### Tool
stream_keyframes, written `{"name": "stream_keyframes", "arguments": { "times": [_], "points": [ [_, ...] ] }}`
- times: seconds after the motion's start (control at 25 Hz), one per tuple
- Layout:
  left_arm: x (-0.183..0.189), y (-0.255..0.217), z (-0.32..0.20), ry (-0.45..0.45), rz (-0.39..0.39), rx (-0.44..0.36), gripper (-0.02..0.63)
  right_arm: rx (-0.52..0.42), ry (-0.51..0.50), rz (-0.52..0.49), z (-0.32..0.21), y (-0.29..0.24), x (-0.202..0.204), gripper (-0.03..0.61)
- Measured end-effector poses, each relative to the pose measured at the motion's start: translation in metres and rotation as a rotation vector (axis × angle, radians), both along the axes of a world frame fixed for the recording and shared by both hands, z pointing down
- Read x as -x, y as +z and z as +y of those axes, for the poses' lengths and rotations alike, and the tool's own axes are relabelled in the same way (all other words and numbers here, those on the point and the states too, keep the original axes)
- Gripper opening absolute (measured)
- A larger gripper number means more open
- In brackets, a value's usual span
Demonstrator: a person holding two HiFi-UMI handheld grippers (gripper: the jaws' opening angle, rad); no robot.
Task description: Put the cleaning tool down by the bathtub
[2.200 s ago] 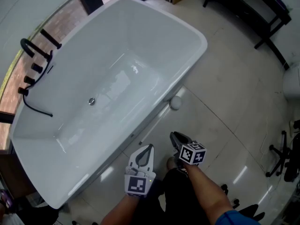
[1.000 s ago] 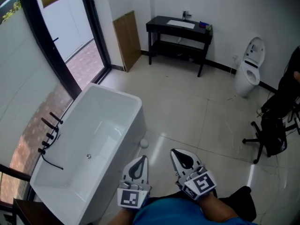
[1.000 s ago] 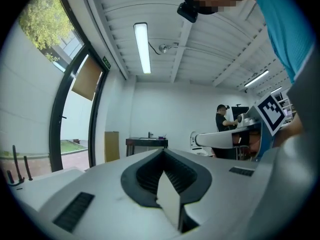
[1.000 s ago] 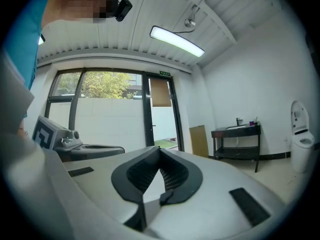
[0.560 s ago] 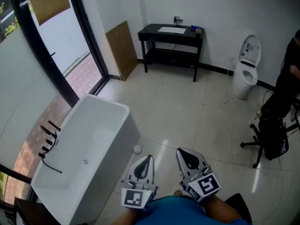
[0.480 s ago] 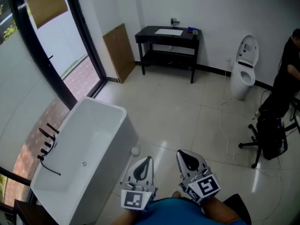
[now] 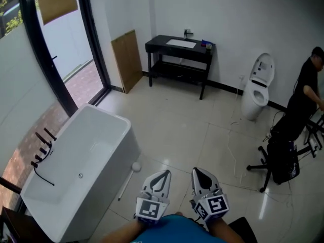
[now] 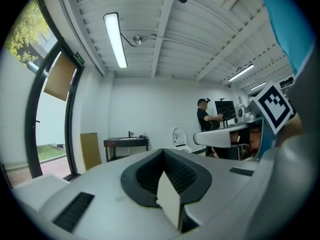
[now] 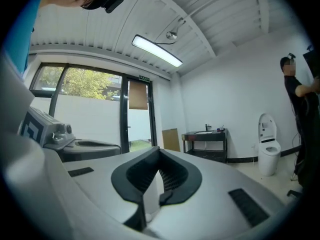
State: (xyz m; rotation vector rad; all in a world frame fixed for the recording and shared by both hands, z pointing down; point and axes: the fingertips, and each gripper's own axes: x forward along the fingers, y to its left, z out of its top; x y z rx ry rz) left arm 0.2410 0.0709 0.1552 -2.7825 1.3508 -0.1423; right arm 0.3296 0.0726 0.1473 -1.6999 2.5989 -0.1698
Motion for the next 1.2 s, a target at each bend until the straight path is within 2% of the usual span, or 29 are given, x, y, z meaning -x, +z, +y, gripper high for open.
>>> {"name": "stream_keyframes", "arguments": {
  "times": [0.2, 0.36, 0.8, 1.2],
  "points": [
    [0.023, 0.012, 0.006, -0.006, 0.002, 0.006, -0.005, -0.01, 0.04, 0.021, 0.008, 0.003, 0.014, -0.015],
    [0.025, 0.014, 0.009, -0.002, 0.012, 0.005, -0.005, 0.005, 0.056, 0.047, 0.011, 0.011, 0.016, -0.015],
    [0.027, 0.028, 0.02, -0.021, 0.033, 0.032, -0.005, 0.044, 0.043, 0.043, 0.014, 0.03, 0.012, -0.015],
    [0.033, 0.031, 0.015, -0.043, 0.024, 0.034, -0.005, 0.025, 0.015, 0.035, 0.005, 0.028, 0.019, -0.015]
  ]
}}
